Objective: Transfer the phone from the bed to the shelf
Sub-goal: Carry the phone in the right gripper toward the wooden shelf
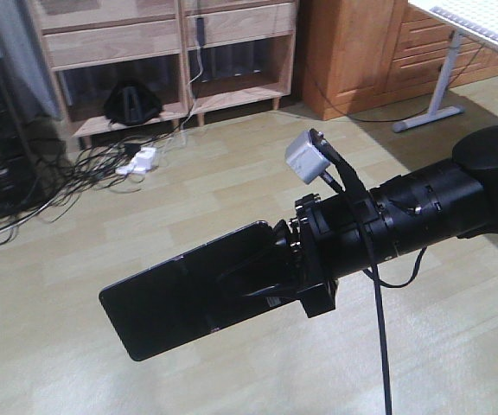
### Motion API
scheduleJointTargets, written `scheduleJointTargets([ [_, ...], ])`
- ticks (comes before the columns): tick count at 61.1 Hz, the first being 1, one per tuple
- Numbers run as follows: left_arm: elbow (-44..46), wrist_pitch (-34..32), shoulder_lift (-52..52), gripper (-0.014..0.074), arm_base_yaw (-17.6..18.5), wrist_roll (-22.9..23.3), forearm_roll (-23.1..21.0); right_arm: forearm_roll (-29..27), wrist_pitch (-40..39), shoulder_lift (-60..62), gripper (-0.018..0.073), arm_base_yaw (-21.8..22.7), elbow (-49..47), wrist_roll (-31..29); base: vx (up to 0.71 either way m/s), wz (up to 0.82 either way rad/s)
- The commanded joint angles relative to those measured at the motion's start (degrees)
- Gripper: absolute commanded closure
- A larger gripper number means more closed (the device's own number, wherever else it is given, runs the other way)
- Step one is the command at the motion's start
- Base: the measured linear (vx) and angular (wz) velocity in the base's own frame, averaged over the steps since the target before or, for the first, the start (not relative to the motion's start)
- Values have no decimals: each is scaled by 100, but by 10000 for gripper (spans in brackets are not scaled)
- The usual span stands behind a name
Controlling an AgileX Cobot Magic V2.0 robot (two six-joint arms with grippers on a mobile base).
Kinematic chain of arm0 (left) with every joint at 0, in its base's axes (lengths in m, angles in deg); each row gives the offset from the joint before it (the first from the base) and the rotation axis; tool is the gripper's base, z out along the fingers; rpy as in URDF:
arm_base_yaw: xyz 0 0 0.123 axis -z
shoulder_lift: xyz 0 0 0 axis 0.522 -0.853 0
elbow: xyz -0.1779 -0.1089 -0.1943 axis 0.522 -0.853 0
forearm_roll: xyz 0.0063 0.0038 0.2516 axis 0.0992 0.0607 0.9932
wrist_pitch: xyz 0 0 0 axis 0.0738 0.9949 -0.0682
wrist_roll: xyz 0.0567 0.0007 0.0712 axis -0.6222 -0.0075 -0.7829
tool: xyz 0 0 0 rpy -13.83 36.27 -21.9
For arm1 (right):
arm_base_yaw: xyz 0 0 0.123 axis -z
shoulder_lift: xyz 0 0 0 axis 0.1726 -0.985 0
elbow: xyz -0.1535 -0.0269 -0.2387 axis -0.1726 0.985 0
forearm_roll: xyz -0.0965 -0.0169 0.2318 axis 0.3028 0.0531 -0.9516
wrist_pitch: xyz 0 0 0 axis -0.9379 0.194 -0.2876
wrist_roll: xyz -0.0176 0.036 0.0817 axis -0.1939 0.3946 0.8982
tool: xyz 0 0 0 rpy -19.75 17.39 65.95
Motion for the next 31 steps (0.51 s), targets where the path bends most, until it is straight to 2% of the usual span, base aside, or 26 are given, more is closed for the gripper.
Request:
scheduleJointTargets([
  [1, -15, -419, 28, 596, 32, 22, -54, -527, 592, 238, 561, 5, -132, -54, 41, -20],
  [31, -15, -419, 28, 596, 32, 22, -54, -527, 592, 238, 561, 5, -132, -54, 42, -14],
])
